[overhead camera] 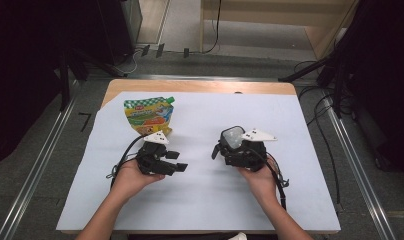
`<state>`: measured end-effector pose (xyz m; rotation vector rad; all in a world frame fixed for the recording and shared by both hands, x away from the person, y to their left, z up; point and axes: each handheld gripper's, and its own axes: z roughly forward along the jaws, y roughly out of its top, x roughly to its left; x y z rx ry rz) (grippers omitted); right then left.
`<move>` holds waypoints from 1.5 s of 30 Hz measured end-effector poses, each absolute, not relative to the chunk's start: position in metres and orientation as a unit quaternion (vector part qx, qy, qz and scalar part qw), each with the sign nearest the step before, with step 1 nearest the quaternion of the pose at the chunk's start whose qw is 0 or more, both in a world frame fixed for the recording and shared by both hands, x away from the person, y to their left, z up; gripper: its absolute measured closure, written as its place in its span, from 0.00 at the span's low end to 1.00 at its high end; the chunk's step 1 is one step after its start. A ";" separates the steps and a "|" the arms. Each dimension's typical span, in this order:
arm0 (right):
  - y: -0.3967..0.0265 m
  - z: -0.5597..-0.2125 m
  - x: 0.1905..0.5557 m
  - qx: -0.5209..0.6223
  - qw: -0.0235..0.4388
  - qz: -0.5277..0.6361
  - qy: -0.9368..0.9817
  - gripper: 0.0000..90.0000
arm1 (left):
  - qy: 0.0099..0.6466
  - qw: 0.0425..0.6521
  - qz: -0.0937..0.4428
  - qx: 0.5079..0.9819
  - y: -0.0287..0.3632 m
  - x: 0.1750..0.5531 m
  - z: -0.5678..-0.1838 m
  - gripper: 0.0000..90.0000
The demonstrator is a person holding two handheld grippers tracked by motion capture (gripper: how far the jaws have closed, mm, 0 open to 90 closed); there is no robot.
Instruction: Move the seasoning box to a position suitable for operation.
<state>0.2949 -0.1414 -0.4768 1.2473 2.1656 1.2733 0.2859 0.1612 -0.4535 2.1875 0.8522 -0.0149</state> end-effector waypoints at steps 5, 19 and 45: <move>-0.126 -0.487 0.291 0.424 0.153 0.443 0.775 0.17 | 0.335 0.387 -0.003 0.859 0.161 0.287 -0.453 0.45; -0.094 -0.498 0.281 0.378 0.134 0.436 0.806 0.17 | 0.333 0.383 -0.009 0.862 0.160 0.287 -0.455 0.47; -0.095 -0.505 0.275 0.365 0.134 0.426 0.817 0.15 | 0.332 0.382 -0.005 0.862 0.160 0.286 -0.454 0.47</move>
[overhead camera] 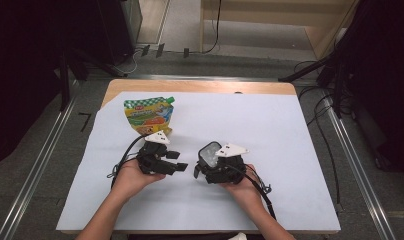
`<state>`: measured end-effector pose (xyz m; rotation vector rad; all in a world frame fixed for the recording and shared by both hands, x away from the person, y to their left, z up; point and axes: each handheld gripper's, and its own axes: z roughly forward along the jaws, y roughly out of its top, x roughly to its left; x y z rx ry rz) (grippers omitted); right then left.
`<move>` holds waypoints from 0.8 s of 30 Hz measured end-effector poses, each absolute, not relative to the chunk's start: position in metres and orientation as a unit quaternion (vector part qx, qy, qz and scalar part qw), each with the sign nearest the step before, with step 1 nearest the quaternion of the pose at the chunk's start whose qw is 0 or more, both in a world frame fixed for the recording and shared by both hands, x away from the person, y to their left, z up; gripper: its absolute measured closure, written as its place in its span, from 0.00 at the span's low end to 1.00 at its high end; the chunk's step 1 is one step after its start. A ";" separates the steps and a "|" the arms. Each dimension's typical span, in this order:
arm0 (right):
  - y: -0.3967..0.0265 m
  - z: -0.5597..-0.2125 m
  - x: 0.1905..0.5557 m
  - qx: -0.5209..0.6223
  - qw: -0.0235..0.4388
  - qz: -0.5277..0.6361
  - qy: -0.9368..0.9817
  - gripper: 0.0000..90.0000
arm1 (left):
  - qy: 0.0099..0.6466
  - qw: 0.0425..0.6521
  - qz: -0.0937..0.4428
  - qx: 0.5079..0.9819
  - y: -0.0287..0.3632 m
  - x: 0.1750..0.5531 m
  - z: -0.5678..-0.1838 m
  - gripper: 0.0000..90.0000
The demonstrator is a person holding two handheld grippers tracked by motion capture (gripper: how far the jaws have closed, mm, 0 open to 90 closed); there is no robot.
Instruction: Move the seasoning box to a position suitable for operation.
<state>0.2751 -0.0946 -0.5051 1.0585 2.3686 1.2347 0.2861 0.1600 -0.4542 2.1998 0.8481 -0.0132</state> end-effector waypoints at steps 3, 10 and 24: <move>-0.096 -0.505 0.275 0.369 0.127 0.424 0.817 0.15 | 0.332 0.383 -0.006 0.862 0.160 0.286 -0.454 0.47; -0.100 -0.504 0.270 0.374 0.122 0.422 0.817 0.15 | 0.333 0.386 -0.006 0.860 0.160 0.288 -0.454 0.47; -0.118 -0.499 0.258 0.379 0.099 0.418 0.820 0.19 | 0.331 0.385 -0.005 0.862 0.159 0.288 -0.454 0.46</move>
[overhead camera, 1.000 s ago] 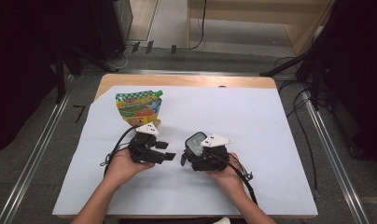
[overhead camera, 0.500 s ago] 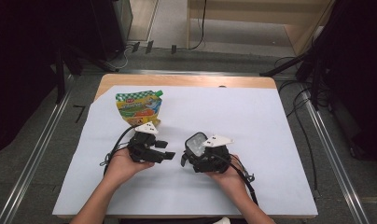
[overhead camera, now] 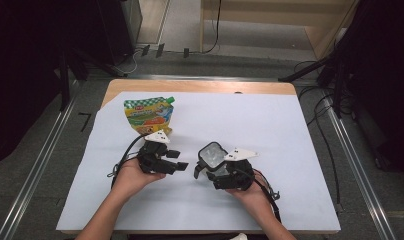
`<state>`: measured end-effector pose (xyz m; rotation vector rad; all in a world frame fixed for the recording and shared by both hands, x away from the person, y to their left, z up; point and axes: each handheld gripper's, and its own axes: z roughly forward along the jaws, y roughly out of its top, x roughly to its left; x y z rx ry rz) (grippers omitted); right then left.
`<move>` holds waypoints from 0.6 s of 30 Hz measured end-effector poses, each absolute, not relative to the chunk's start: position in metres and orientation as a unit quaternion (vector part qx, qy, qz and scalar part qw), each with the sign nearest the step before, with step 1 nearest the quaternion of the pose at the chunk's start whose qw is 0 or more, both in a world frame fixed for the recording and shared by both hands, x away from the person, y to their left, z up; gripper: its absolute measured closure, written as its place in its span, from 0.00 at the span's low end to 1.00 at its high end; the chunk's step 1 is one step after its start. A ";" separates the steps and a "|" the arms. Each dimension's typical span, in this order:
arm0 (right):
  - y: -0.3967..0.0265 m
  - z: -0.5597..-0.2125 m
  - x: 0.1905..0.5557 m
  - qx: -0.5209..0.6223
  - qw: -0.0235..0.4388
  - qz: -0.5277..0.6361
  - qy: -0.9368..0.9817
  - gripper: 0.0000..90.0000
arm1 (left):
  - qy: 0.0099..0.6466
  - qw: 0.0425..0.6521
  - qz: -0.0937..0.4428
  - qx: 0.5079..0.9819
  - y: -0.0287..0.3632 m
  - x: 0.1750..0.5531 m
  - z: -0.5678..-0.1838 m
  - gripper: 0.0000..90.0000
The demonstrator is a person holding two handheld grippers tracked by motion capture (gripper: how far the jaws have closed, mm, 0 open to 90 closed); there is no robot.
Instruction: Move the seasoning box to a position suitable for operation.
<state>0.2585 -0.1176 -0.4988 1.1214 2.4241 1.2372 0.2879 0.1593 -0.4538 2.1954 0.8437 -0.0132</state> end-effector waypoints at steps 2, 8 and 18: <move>-0.121 -0.496 0.257 0.379 0.094 0.417 0.821 0.20 | 0.333 0.383 -0.005 0.862 0.159 0.288 -0.454 0.46; -0.136 -0.486 0.251 0.373 0.080 0.419 0.824 0.31 | 0.335 0.388 -0.009 0.859 0.157 0.289 -0.454 0.47; -0.155 -0.472 0.247 0.365 0.064 0.422 0.827 0.72 | 0.327 0.378 -0.012 0.866 0.152 0.288 -0.455 0.60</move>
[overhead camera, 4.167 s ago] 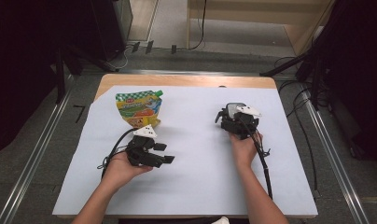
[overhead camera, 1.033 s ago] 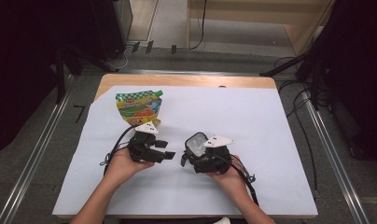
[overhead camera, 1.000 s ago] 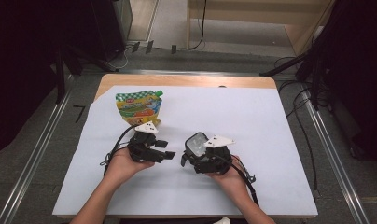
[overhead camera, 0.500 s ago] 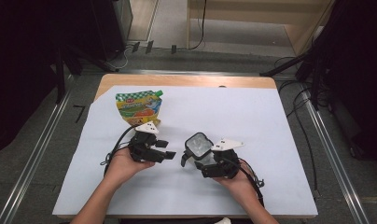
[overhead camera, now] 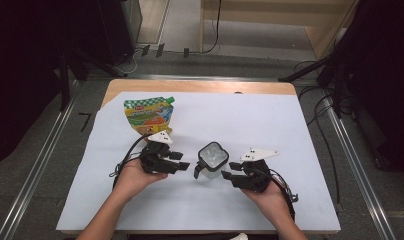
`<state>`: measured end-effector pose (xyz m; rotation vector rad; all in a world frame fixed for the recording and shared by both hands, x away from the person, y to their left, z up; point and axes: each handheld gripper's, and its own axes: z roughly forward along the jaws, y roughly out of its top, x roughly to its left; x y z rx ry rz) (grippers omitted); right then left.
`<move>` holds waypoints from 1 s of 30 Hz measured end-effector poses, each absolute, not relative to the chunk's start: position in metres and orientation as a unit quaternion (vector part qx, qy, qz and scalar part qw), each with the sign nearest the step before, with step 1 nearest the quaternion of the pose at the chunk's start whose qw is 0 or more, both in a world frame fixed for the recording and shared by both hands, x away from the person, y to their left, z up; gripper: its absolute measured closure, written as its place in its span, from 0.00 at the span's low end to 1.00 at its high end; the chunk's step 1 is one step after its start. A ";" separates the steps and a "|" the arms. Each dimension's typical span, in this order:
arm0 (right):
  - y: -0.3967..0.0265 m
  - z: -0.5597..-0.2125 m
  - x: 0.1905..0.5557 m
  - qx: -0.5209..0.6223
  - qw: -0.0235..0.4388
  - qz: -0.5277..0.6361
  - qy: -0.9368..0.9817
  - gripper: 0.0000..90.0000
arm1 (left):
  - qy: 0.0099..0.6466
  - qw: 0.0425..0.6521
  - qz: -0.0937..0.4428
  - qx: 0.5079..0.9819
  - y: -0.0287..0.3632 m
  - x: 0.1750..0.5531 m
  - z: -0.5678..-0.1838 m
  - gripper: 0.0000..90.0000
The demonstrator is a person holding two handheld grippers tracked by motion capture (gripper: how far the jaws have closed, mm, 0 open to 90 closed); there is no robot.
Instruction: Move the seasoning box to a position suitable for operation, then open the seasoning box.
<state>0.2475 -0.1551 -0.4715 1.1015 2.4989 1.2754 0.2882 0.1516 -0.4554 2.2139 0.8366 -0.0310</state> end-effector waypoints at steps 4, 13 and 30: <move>-0.161 -0.469 0.251 0.366 0.058 0.414 0.832 1.00 | 0.330 0.379 -0.025 0.864 0.148 0.290 -0.455 0.84; -0.163 -0.472 0.258 0.385 0.046 0.412 0.825 1.00 | 0.312 0.377 -0.034 0.872 0.132 0.291 -0.454 1.00; -0.154 -0.471 0.259 0.381 0.061 0.413 0.825 1.00 | 0.306 0.378 -0.048 0.872 0.122 0.289 -0.458 1.00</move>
